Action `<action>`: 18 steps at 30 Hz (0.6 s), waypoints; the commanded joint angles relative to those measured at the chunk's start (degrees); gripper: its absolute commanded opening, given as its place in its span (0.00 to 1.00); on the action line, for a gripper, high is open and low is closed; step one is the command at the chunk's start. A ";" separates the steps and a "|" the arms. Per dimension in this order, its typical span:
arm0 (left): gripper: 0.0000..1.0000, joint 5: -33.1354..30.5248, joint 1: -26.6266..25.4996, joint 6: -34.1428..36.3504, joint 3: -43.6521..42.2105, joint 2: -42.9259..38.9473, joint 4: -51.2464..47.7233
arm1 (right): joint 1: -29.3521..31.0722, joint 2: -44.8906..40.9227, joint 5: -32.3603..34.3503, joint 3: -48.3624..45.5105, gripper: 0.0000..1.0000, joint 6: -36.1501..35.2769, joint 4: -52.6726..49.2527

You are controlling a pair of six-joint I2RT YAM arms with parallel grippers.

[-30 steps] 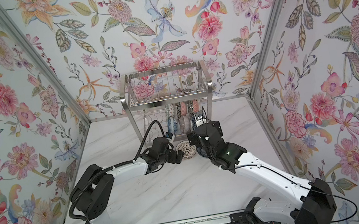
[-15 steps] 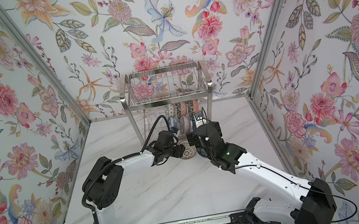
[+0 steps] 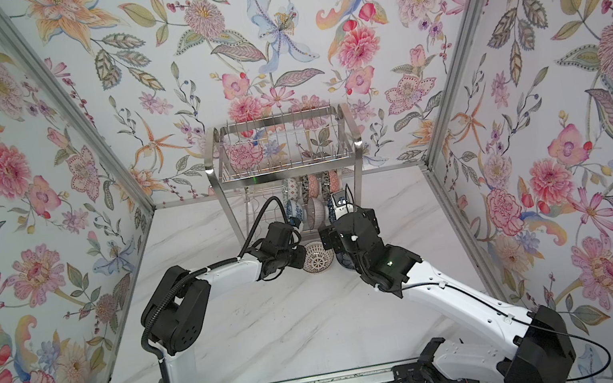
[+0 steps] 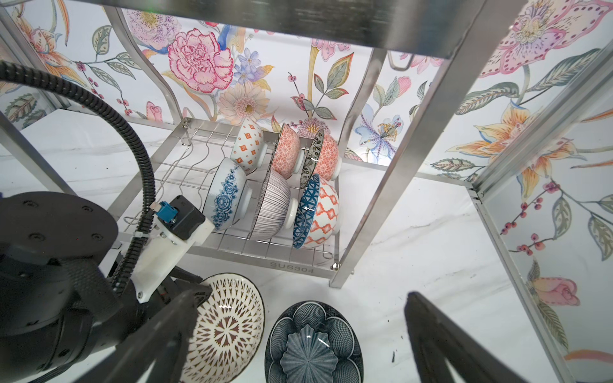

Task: Load the bowls into the dish rack
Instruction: 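Lower left gripper onto brown-and-white bowl rim and close it, then lift brown-and-white bowl with left gripper while right gripper approaches it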

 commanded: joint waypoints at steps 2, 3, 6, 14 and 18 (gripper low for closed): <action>0.09 -1.22 1.25 0.72 0.12 -0.21 -1.67 | -0.34 -1.68 1.10 -1.15 0.99 0.64 0.94; 0.05 -1.33 1.45 0.72 -0.27 -0.71 -1.67 | -0.34 -1.73 1.10 -1.15 0.99 0.71 0.94; 0.00 -1.72 1.73 0.89 -1.86 -2.82 -1.57 | -0.50 -1.90 1.03 -1.19 0.99 0.71 0.88; 0.00 -3.95 1.52 0.05 -11.25 -17.21 0.74 | -0.38 -1.95 0.40 -1.00 0.99 0.99 0.78; 0.00 -7.15 0.70 -2.52 -20.99 -30.33 8.47 | -0.35 -0.67 -1.97 0.18 0.99 0.99 0.86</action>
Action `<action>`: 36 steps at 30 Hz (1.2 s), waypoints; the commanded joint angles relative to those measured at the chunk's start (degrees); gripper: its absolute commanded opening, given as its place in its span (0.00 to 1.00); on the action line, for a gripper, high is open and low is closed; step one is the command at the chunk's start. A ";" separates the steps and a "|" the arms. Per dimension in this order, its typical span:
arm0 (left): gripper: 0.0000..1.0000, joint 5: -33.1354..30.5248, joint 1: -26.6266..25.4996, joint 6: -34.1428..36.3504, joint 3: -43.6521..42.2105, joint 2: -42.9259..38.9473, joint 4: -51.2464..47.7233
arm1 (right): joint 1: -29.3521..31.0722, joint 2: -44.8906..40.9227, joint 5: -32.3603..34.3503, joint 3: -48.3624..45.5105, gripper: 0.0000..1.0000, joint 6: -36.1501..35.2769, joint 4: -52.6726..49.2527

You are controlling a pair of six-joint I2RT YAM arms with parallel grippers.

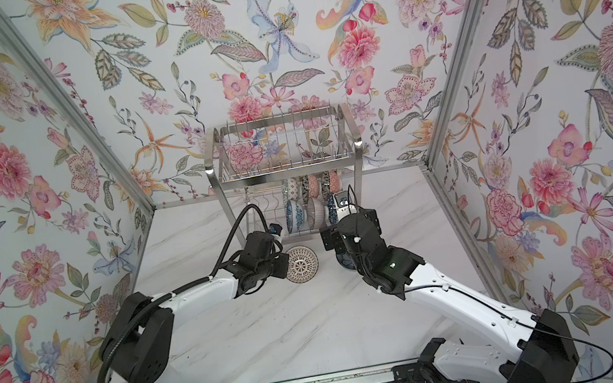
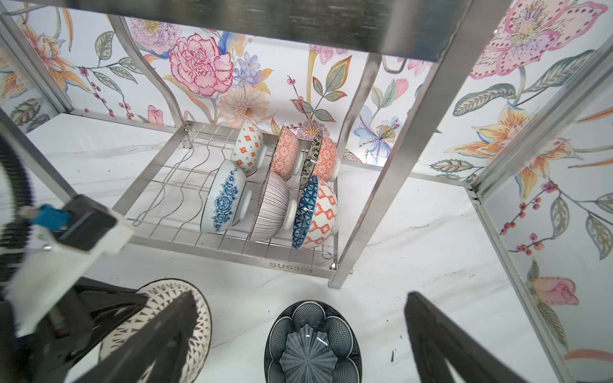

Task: Load the bowls into the dish rack
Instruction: 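Lift brown-and-white bowl with left gripper while right gripper approaches it, then close right gripper on brown-and-white bowl while left gripper releases and withdraws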

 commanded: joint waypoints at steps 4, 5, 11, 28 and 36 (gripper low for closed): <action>0.00 -6.82 -0.74 -4.84 -11.69 -18.32 15.69 | 0.74 0.87 -5.09 3.62 0.99 1.07 -1.57; 0.00 -7.88 -0.91 -4.99 -12.44 -19.85 16.10 | 0.82 0.67 -7.00 3.85 0.99 2.14 -1.70; 0.00 -12.11 -3.22 -5.98 -15.93 -26.45 19.74 | 5.70 0.33 -15.37 2.05 0.99 9.77 0.42; 0.00 -12.98 -7.39 -6.93 -17.21 -27.94 25.11 | 12.50 10.86 -9.95 -1.27 0.81 25.83 6.99; 0.00 -11.71 -8.27 -7.40 -17.99 -29.41 25.23 | 13.36 12.41 -6.68 -2.03 0.41 28.17 10.46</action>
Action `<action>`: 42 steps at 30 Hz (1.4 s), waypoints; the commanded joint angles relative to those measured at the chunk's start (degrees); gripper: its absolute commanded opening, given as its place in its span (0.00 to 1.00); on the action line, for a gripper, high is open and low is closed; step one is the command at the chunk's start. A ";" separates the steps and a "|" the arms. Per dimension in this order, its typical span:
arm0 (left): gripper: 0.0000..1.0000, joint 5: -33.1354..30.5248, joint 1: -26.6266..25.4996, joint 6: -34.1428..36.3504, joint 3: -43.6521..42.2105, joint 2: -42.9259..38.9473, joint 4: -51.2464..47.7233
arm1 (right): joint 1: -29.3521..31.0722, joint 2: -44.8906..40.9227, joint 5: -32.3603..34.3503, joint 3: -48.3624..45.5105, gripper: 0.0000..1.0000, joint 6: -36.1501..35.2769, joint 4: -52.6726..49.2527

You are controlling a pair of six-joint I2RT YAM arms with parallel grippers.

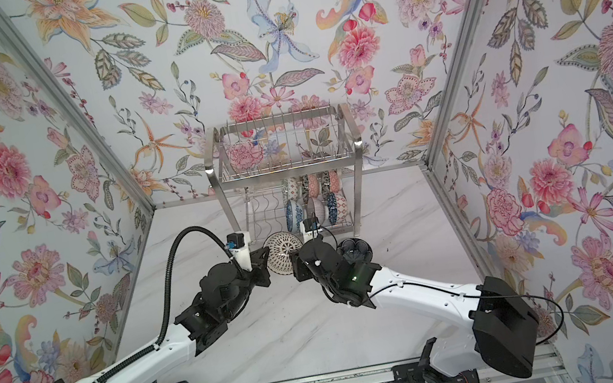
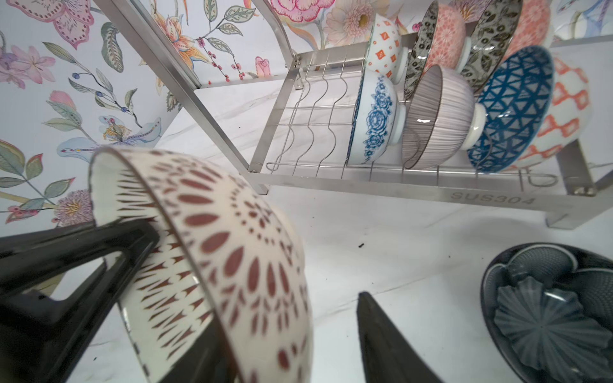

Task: Load the bowls into the dish rack
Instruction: 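Close right gripper on brown-and-white bowl while left gripper releases and withdraws, then carry brown-and-white bowl into the rack with right gripper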

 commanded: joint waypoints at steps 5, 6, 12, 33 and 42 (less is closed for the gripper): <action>0.00 2.75 -1.07 -1.66 -1.20 -3.15 5.32 | 0.81 0.28 3.97 -0.20 0.00 0.48 2.11; 0.00 3.00 -1.04 -1.71 -1.19 -3.29 4.83 | 0.78 0.10 4.16 -0.21 0.00 0.32 1.80; 0.79 1.43 -1.00 -0.05 -0.17 -6.17 -2.92 | 0.84 -1.87 5.92 -0.20 0.00 -1.57 -0.74; 0.99 6.44 19.43 15.34 9.31 -10.90 -31.44 | -0.83 3.53 15.43 8.43 0.00 -17.41 -8.27; 0.99 11.47 26.45 18.00 10.09 -8.12 -30.82 | -5.14 19.20 16.38 21.36 0.00 -25.98 -8.40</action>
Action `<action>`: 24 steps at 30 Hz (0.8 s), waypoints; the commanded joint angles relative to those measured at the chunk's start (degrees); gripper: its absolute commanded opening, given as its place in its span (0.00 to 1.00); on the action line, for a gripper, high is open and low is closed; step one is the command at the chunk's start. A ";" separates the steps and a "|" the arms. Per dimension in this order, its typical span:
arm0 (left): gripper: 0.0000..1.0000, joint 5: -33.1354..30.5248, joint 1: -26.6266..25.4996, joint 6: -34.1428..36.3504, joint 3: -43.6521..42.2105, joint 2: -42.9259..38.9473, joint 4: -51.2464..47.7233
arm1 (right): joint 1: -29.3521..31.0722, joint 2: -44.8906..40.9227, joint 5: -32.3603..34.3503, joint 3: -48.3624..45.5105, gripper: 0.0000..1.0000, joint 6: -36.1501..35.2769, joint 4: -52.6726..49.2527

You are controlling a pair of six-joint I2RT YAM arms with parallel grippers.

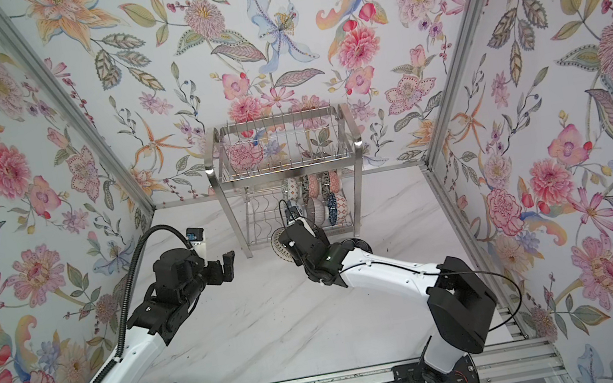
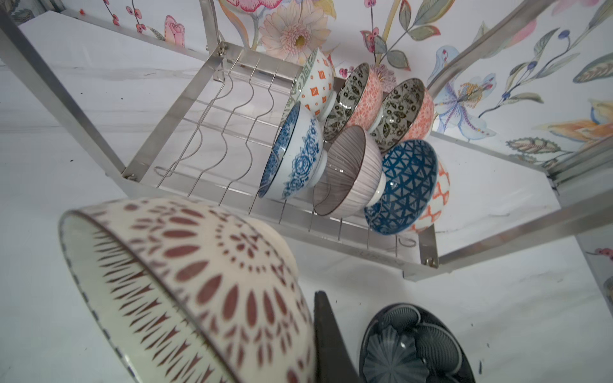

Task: Load the bowls into the dish rack
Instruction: 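Carry brown-and-white bowl into the rack with right gripper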

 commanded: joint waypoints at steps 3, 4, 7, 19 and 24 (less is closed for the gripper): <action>0.99 3.47 1.92 3.73 3.39 0.49 -1.30 | -2.87 7.85 1.03 8.71 0.00 -7.31 3.66; 0.99 4.08 2.12 4.59 4.12 1.08 -1.95 | -3.26 9.27 0.30 9.96 0.00 -8.32 4.73; 0.99 5.50 2.47 7.48 5.95 2.84 -3.70 | -4.23 13.03 -0.82 13.64 0.00 -10.69 6.65; 0.99 7.87 4.61 10.46 4.97 2.48 -1.17 | -6.51 25.38 0.00 29.30 0.00 -19.51 9.90; 0.99 7.66 5.26 10.55 6.21 1.27 -2.31 | -7.71 30.99 2.37 35.99 0.00 -23.85 12.40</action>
